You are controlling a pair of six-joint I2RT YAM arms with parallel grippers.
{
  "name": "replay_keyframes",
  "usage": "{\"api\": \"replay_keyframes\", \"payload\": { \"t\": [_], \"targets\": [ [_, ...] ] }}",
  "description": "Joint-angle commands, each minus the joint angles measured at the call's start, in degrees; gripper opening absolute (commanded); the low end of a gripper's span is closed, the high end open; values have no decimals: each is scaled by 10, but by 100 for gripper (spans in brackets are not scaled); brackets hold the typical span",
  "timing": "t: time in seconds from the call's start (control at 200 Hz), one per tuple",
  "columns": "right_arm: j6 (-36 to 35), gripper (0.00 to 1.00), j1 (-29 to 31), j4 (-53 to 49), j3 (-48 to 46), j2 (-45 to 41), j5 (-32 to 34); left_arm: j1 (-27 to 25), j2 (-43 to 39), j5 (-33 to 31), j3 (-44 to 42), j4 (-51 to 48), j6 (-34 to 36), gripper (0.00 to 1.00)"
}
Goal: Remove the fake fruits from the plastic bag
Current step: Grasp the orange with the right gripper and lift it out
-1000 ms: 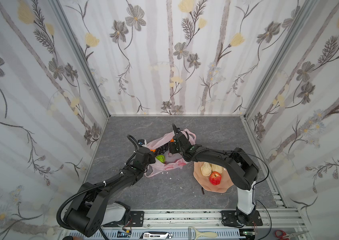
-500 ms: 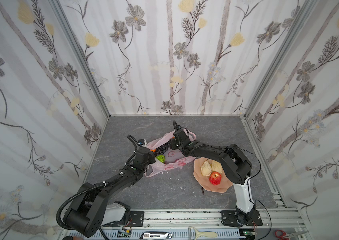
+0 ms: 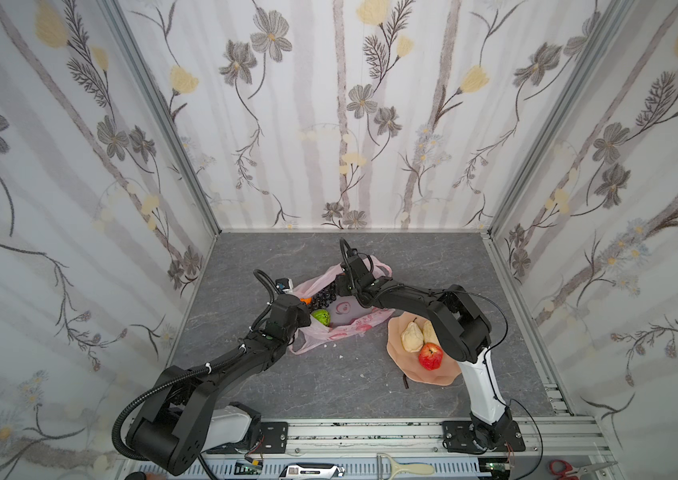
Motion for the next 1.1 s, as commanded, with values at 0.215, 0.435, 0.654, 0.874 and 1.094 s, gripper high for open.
{"api": "replay_keyframes", "payload": {
  "t": [0.215,0.435,0.654,0.874,1.094],
  "targets": [
    [13,56,0,-13,7,1,19,0,-3,-4,-2,15,1,11],
    [-5,52,8,-3,-26,-53,-8,-1,-4,-7,-2,15,2,11],
    [-3,50,7,43,-120,-132,-67,0,-3,-14,-2,14,5,11],
    [3,50,7,78,-214,-209,-116,0,-3,-13,-3,13,5,11],
    [19,49,0,73,-298,-304,-139,0,-3,-11,-2,13,3,11]
  ]
}}
